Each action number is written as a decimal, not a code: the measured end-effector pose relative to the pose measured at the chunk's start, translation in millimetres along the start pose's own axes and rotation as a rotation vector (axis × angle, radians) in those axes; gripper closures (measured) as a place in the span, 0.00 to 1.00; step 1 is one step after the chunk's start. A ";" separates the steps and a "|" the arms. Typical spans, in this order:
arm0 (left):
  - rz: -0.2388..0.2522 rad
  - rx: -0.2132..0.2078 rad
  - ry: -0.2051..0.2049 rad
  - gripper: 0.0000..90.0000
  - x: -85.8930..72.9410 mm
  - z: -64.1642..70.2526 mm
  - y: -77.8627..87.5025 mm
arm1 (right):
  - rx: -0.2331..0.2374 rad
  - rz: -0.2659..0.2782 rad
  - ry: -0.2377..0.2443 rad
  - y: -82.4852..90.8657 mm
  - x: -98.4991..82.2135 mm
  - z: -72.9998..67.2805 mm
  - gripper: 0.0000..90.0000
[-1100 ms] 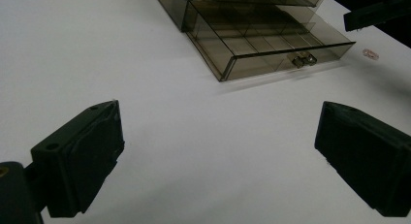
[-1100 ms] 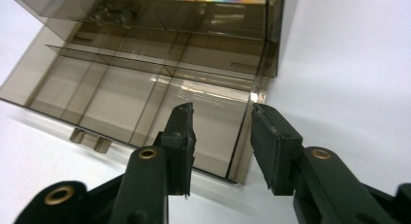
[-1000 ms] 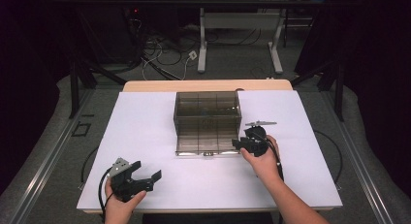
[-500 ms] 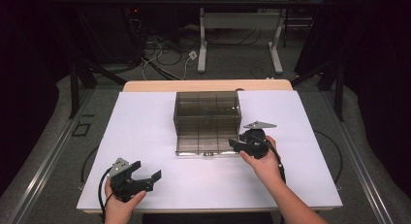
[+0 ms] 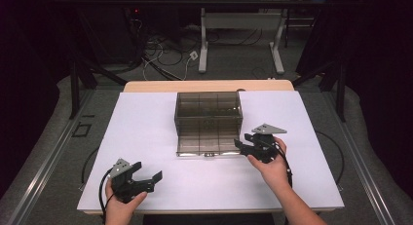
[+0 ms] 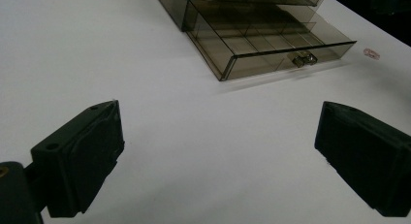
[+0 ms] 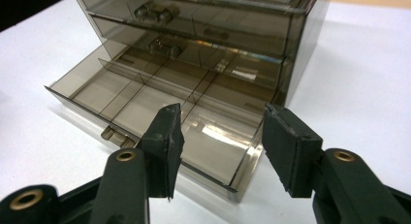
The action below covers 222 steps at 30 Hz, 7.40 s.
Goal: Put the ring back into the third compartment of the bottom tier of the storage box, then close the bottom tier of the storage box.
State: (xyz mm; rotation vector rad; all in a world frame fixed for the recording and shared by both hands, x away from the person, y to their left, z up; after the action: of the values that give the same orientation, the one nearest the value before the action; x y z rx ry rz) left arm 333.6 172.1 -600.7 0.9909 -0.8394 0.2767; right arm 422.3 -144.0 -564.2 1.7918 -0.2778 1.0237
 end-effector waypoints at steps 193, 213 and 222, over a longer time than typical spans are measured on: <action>-0.002 -0.001 0.003 0.04 -0.6 1.5 -1.4 | -0.286 -0.161 -0.255 12.9 -80.8 91.9 0.95; -0.002 0.000 0.001 0.04 -0.5 1.0 -1.2 | -0.270 -0.129 -0.280 16.6 -76.5 88.5 0.97; -0.002 0.000 0.002 0.04 -0.5 1.1 -1.3 | -0.253 -0.105 -0.249 19.6 -71.0 81.7 0.98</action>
State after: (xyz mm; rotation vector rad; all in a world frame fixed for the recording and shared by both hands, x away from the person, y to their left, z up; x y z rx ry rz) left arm 333.4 170.6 -601.6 0.9916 -0.8367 0.2762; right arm 409.0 -240.6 -615.0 1.6820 -0.4416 0.6594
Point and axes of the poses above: each handheld gripper's, and its own axes: y roughly backward along the jaws, x roughly out of its top, z roughly to its right, the point moved 10 cm from there along -y, roughly forward along the jaws, and after that the axes turned 10 degrees about -z, right-handed, at the moved point
